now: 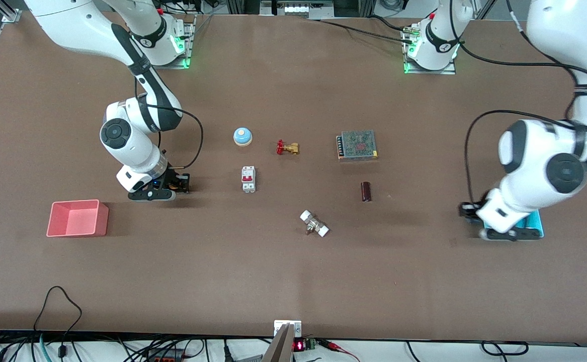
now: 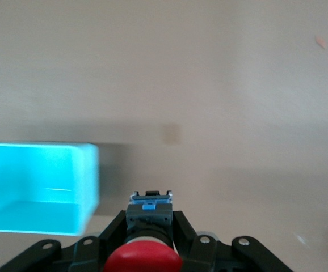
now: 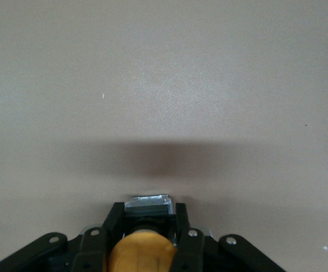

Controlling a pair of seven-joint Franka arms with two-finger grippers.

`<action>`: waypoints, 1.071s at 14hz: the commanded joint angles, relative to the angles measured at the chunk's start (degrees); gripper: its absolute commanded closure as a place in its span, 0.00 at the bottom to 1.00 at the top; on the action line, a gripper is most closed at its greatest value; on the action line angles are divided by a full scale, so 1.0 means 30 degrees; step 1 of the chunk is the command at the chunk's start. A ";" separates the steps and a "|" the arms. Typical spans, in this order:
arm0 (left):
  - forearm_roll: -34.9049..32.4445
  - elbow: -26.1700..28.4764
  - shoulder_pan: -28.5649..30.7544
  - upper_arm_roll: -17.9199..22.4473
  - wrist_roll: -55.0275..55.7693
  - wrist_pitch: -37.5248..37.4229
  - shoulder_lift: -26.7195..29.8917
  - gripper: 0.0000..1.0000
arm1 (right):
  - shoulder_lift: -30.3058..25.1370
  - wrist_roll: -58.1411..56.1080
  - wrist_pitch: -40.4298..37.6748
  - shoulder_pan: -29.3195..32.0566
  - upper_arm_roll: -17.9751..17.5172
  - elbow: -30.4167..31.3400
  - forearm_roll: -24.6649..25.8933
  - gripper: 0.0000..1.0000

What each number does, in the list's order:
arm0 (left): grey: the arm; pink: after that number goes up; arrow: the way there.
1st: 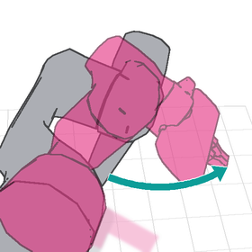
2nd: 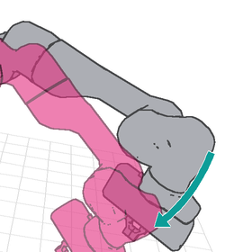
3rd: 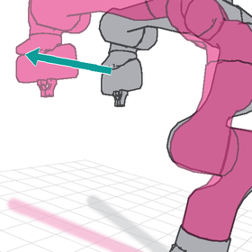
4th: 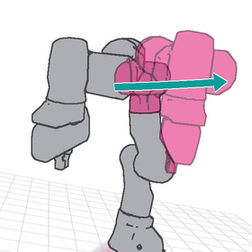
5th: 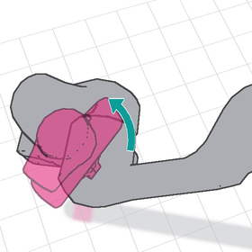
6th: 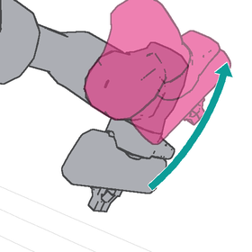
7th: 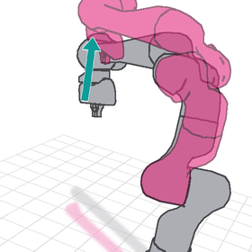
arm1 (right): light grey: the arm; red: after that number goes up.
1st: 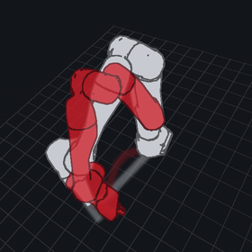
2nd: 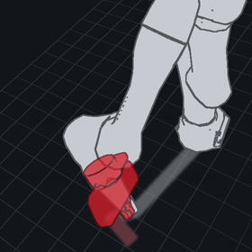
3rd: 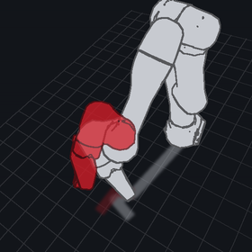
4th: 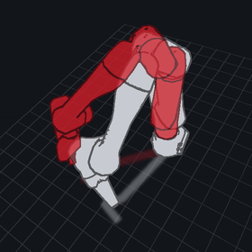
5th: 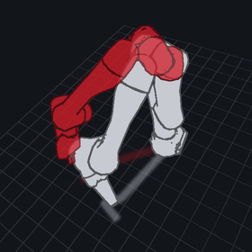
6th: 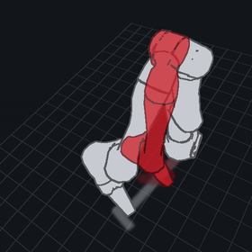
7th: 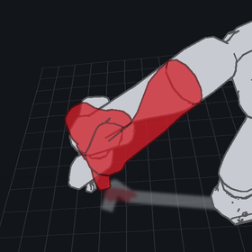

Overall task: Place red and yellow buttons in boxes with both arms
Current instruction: 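Carry the yellow button over the pink box while the left gripper carries red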

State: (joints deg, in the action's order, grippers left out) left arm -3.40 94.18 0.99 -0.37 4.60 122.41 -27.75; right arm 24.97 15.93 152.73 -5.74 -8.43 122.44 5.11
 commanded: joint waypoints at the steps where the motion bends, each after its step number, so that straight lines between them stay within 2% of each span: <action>1: 0.0109 -0.1539 0.1423 -0.0025 -0.1119 -0.0404 -0.1382 0.79 | -0.0236 -0.0443 -0.0047 0.0125 -0.0033 -0.0354 0.0290 0.77; 4: 0.0109 -0.1569 0.2508 -0.0025 -0.1592 -0.0228 -0.2172 0.79 | -0.1463 -0.2252 -0.3611 0.0767 -0.0004 -0.1902 0.0290 0.77; 7: 0.0080 -0.1482 0.3386 -0.0054 -0.1651 0.0821 -0.3228 0.76 | -0.2550 -0.6526 -0.6866 0.2785 0.0054 -0.3922 0.0000 0.77; 10: 0.0138 -0.1481 0.3857 -0.0054 -0.2790 0.1177 -0.3639 0.75 | -0.1531 -0.9346 -0.9418 0.4515 0.0171 -0.7172 -0.0412 0.77; 13: 0.0138 -0.1306 0.3946 -0.0054 -0.2823 0.1179 -0.3960 0.75 | -0.0446 -1.1484 -0.9455 0.5952 0.0317 -0.8059 -0.1053 0.77; 15: 0.0109 -0.1248 0.4092 -0.0054 -0.2823 0.1179 -0.4312 0.75 | 0.0957 -1.3181 -0.9366 0.6627 0.0815 -0.9402 -0.1903 0.77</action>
State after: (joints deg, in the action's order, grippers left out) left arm -3.40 91.42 12.50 -0.14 -2.35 126.34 -39.28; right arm 22.76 -18.82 125.20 12.39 -6.39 99.68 1.83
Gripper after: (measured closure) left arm 0.621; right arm 0.599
